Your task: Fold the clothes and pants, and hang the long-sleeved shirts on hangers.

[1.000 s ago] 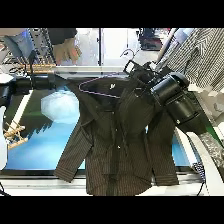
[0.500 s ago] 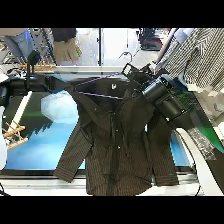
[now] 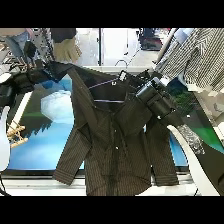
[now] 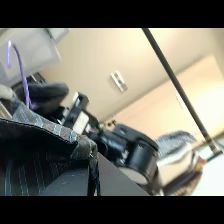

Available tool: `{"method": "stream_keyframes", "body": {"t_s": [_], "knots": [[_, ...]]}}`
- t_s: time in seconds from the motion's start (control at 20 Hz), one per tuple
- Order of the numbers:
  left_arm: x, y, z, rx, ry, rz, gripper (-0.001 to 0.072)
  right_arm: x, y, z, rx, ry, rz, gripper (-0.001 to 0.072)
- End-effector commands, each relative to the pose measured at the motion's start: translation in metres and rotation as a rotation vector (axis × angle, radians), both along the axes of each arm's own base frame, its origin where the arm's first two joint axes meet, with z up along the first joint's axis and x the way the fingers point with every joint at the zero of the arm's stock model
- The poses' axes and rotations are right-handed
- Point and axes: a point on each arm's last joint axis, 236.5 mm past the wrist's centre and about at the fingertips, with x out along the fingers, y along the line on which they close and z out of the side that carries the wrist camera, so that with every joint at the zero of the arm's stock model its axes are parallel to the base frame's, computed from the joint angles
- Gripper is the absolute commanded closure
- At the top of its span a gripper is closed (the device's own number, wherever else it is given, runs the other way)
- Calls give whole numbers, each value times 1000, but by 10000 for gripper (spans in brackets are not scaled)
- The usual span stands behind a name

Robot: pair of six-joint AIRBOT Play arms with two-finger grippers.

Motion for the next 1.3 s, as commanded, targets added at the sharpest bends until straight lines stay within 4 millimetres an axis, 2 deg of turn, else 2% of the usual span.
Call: {"method": "stream_keyframes", "body": {"t_s": [0.0,0.2,0.3,0.35,0.45,0.55,0.65,0.8,1.0,1.15,1.25], "knots": [[9,-24,-17,72,15,28,690,1,0,-8,-26,27,8,692],[-6,-63,-17,75,12,-41,690,4,-2,-36,-36,78,-39,692],[-14,-79,-24,103,11,-70,690,10,-12,-40,-10,41,-105,692],[-16,-86,-34,145,10,-78,691,11,-21,-39,14,16,-150,692],[-18,-96,-65,282,6,-83,691,11,-49,-32,79,-37,-281,692],[-15,-101,-103,435,60,-61,691,5,-76,-17,128,-76,-397,691],[-11,-110,-117,499,63,-32,691,1,-85,10,164,-123,-437,691],[-10,-137,-97,416,50,-15,691,-8,-67,58,207,-178,-362,690],[-17,-163,-53,233,13,-27,691,-42,-17,92,301,-153,-203,689],[-29,-163,-11,103,-23,-46,692,-70,22,112,498,-139,-104,689],[-42,-159,14,86,-70,-39,692,-77,26,123,556,-163,-96,690]]}}
